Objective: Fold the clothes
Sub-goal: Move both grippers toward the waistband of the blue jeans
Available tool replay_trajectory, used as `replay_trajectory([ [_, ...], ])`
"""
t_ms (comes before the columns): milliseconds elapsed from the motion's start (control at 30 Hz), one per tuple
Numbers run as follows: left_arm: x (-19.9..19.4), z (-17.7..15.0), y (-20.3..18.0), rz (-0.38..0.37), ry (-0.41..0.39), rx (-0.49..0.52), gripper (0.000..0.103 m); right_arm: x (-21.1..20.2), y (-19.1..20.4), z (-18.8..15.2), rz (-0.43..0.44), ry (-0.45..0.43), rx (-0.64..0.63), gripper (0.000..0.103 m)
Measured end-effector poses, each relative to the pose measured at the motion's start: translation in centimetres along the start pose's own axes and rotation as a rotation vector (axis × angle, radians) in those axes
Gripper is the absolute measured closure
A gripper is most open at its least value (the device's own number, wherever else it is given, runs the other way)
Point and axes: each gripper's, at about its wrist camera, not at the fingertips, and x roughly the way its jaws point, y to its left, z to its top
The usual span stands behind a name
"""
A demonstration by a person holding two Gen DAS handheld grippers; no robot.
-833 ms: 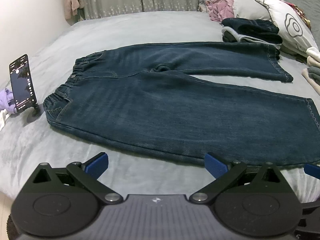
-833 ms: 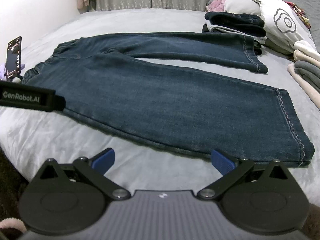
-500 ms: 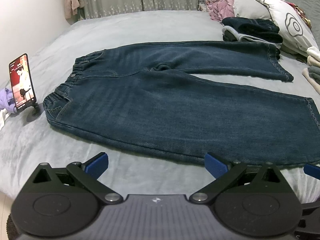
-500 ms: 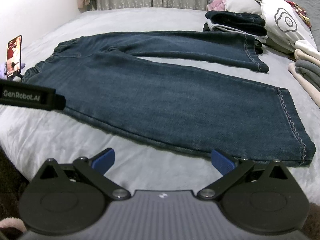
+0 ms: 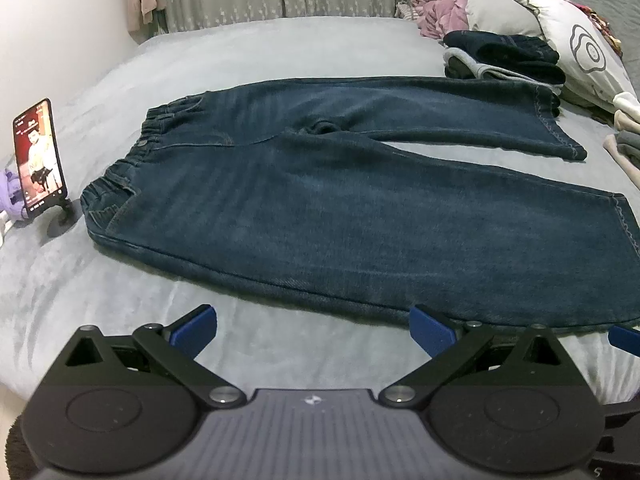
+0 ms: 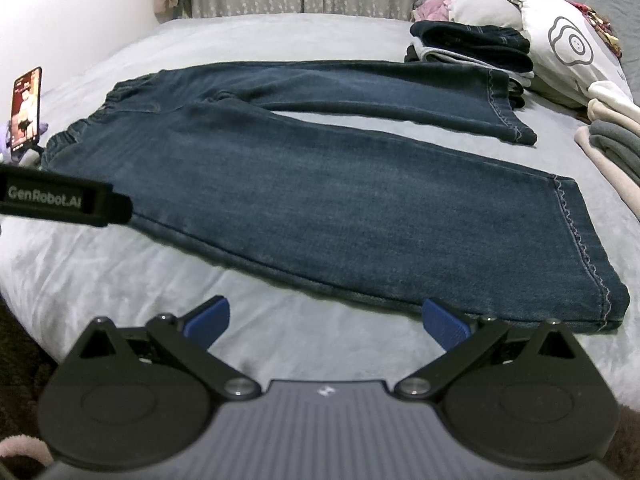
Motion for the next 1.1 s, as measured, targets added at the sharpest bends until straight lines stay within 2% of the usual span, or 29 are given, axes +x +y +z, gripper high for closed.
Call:
replay_trajectory([
  [167,0.6,0.4,0.6,-0.006,-0.007,-0.007,0.001,0.4,0.2,0.1,0.002,0.003,-0.012,0.000],
  [400,1.6,2.7,3.0,0.013,-0.045,-0.048,0.001,1.9,1.2,2.3,-0.018,-0.002,-0.078,0.000],
  [700,4.6,5.5,6.3,0.030,-0.049,-0.077,0.001,3.4,3.5,5.2,-0.006,-0.012,-0.117,0.000],
  [800,5.9,6.6,7.1,0.043,-0.047,-0.085,0.001,3.6,4.8,6.4,-0.002,-0.021,-0.146,0.000],
  [867,6.6,7.3,7.7,0.048,-0.049,-0.089,0.001,5.4,5.9,8.8,-0.002,-0.023,-0.165,0.000],
  [1100,9.7,10.7,10.1,0.093,-0.075,-0.078,0.001,7.6,8.2,12.4,0.028,-0.033,-0.185,0.000],
])
